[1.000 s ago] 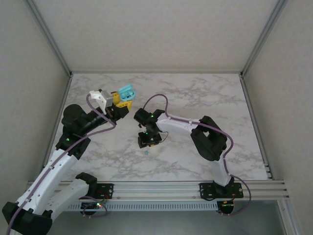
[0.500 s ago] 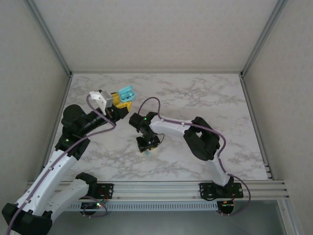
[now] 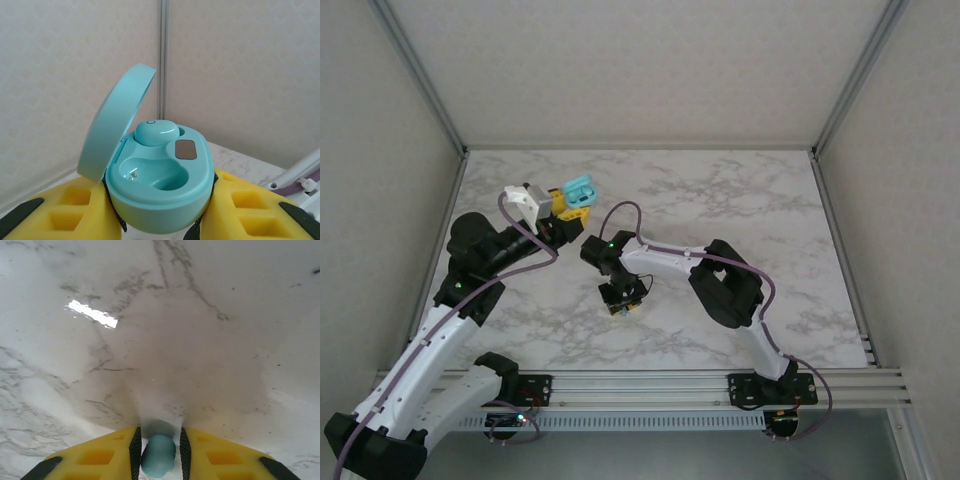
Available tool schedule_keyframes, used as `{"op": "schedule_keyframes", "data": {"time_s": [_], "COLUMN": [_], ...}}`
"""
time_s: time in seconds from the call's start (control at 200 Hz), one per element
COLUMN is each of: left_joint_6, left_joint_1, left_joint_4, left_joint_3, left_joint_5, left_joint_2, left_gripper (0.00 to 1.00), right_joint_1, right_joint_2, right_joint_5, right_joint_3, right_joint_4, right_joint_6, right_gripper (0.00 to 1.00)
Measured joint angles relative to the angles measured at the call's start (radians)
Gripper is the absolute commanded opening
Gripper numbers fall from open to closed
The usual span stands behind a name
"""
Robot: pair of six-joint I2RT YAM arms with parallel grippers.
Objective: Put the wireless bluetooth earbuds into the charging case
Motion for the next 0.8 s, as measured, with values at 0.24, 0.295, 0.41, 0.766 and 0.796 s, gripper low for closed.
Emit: {"op": "schedule_keyframes", "data": {"time_s": [0.24, 0.295, 0.41, 0.766, 0.796], "left_joint_6": [0.0, 0.0, 0.0, 0.0, 0.0], "left_joint_1": [0.0, 0.0, 0.0, 0.0, 0.0], "left_joint_4": [0.0, 0.0, 0.0, 0.001, 0.001], "left_joint_3": [0.0, 0.0, 0.0, 0.0, 0.0], "left_joint_5": [0.0, 0.0, 0.0, 0.001, 0.001], "left_joint_2": [0.004, 0.01, 0.021, 0.066, 0.077], "left_gripper": [0.3, 0.3, 0.3, 0.3, 0.29], "right_joint_1": [0.001, 0.001, 0.001, -0.132, -0.159], "right_joint_2": [0.0, -0.004, -0.023, -0.397, -0.439], "right_joint_5": [0.017, 0.018, 0.02, -0.092, -0.116], "right_joint_3": [0.001, 0.001, -0.001, -0.153, -0.166], "right_joint_4": [-0.006, -0.006, -0.003, 0.116, 0.135], "right_joint_6": [0.0, 0.005, 0.016, 0.065, 0.073], "right_gripper": [0.21, 0.21, 0.21, 0.23, 0.23]}}
